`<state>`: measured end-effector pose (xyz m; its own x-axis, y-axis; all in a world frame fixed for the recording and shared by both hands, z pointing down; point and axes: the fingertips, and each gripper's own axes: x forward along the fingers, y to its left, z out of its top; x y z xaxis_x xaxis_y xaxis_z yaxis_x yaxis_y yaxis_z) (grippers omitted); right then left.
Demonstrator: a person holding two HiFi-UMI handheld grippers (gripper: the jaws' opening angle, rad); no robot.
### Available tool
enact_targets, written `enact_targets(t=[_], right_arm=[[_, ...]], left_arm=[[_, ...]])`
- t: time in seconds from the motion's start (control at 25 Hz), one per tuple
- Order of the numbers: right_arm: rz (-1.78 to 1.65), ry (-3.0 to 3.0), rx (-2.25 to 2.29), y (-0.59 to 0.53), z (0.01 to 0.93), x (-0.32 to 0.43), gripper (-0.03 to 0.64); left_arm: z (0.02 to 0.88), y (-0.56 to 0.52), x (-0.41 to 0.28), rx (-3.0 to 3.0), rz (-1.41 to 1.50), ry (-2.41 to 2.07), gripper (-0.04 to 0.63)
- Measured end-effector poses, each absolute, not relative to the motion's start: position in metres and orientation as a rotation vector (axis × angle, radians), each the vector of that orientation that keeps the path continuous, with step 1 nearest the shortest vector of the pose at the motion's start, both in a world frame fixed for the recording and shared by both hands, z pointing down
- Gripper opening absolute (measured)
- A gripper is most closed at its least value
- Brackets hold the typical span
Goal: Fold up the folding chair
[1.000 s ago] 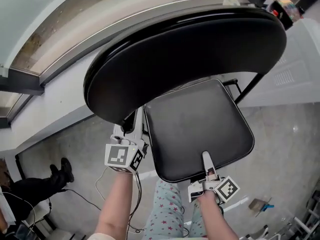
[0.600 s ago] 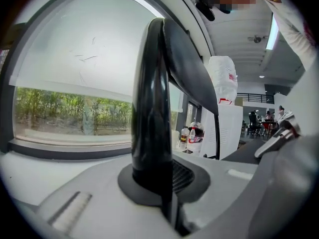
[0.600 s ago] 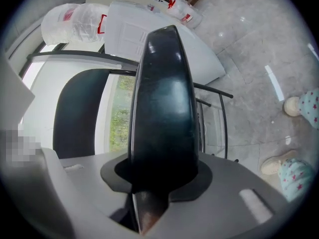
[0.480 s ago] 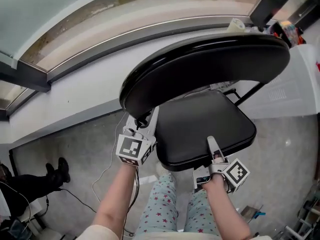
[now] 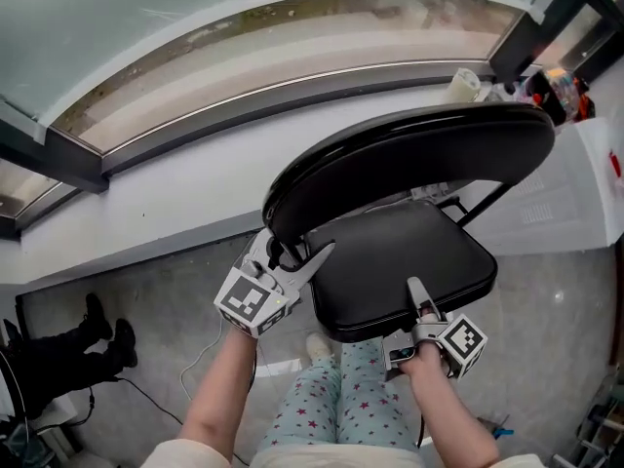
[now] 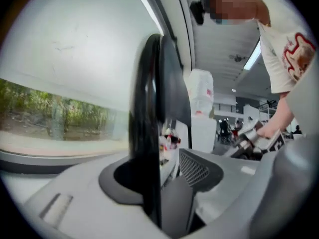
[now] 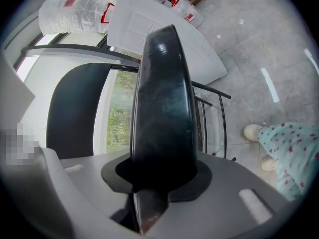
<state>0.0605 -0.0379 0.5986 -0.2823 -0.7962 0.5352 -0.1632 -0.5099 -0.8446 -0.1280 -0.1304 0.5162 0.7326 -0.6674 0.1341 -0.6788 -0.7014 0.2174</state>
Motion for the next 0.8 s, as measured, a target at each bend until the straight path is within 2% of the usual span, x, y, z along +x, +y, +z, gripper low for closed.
enact_targets(t=[0.08,0.16,0.28,0.36,0.8], right_arm=[[-1.840,1.200,-1.506,-0.038,0.600,0.060,0.150],[-1.835,1.195,-1.509,-0.040,0.600,0.060,0.150],[-1.846,1.186,-1.527,-0.046,0.599,0.060,0.150],[-1.856,1.180,-1.539,-0.052,0.599,0.059,0.150],[-1.986,1.047,-1.672,-0.116,0.578,0.035,0.156]], left_arm=[[0.472,-0.143,-0.149,2.651,-0.168,-1.151,0.235],[0.445,-0.152,-0.155,2.644,-0.230,-1.157,0.232],[0.445,-0.162,-0.149,2.656,-0.081,-1.161,0.243],[0.447,-0.168,-0.151,2.641,-0.024,-1.189,0.210],[0.440,-0.191,-0.159,2.677,0.079,-1.135,0.190]])
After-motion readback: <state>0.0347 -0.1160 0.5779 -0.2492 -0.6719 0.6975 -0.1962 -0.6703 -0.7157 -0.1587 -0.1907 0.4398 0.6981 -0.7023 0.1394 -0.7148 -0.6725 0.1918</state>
